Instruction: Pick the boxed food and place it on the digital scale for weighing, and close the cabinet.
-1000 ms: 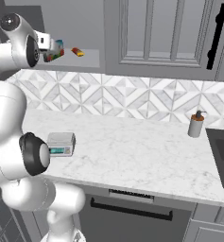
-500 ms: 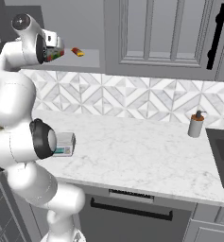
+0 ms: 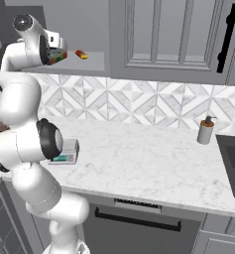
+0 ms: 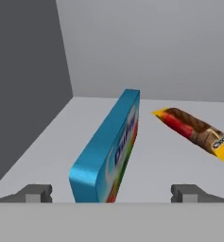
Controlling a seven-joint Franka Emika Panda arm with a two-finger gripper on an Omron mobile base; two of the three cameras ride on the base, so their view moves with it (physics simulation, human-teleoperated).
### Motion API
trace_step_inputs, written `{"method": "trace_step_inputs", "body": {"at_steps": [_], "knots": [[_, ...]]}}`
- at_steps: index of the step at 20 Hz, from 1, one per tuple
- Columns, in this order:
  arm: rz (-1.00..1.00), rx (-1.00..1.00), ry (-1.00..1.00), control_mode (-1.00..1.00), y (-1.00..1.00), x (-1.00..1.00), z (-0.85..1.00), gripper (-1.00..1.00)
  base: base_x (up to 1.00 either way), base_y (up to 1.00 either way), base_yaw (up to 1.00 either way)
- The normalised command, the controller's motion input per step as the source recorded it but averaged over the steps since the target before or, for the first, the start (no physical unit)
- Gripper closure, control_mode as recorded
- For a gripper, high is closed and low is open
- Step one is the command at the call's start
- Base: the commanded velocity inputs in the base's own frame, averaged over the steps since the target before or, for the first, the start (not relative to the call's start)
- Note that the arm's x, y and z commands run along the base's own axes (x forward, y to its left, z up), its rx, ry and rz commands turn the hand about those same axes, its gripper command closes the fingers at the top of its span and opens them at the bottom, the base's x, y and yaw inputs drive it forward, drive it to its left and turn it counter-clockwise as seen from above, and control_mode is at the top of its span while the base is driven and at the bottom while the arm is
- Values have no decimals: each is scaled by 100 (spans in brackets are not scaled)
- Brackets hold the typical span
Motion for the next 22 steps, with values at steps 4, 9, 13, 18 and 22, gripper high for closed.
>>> {"method": "trace_step_inputs", "body": {"at_steps": [4, 9, 13, 18, 22], "knots": [[-1, 0, 0, -100, 20, 20, 0, -100, 0, 0, 0], [0, 0, 0, -100, 0, 2, 0, -100, 0, 0, 0], [0, 0, 0, -100, 0, 7, -3, -100, 0, 0, 0], [0, 0, 0, -100, 0, 27, -10, 100, 0, 0, 0], [0, 0, 0, -100, 0, 27, -23, 100, 0, 0, 0]]}}
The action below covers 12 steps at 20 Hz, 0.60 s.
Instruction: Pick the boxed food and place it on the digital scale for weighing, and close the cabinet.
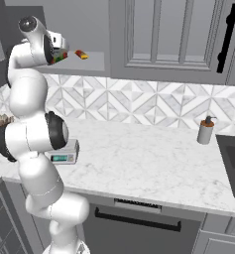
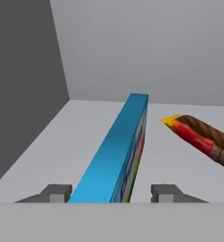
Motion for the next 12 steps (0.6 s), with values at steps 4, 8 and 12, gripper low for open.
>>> {"method": "trace_step_inputs", "body": {"at_steps": [4, 8, 12], "knots": [[0, 0, 0, -100, -2, 2, -14, 100, 0, 0, 0], [0, 0, 0, -100, -2, -7, -2, 100, 0, 0, 0], [0, 0, 0, -100, 0, -28, 0, 100, 0, 0, 0]]}}
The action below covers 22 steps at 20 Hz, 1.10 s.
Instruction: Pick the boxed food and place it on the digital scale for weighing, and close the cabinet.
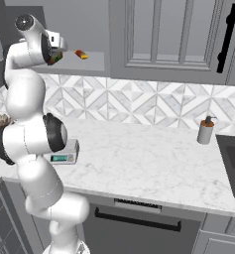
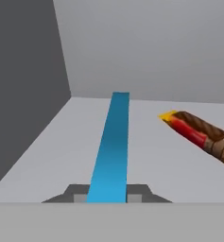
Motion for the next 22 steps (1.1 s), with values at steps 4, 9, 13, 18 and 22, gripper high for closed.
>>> {"method": "trace_step_inputs", "body": {"at_steps": [4, 9, 13, 18, 22], "knots": [[-2, 0, -2, -100, -7, -51, 0, 100, 0, 0, 0], [-4, 0, -8, -100, -3, -70, 0, 100, 0, 0, 0], [-3, 0, -10, -100, 0, -57, 0, 100, 0, 0, 0], [0, 0, -14, -100, 0, -61, 0, 100, 0, 0, 0], [-3, 0, -13, -100, -3, -77, 0, 100, 0, 0, 0]]}}
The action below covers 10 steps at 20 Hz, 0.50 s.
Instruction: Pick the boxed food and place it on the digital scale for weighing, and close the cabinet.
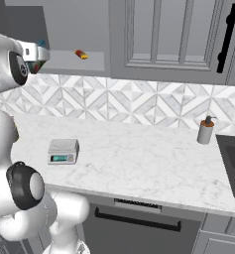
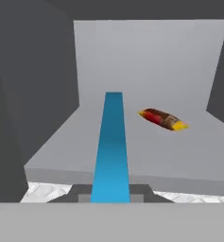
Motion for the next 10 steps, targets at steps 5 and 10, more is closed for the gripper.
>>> {"method": "trace_step_inputs", "body": {"at_steps": [5, 10], "knots": [[-6, 1, -9, -100, -20, -94, 0, 100, 0, 0, 0], [-2, 5, 2, -100, -53, -100, 6, 100, 0, 0, 0]]}}
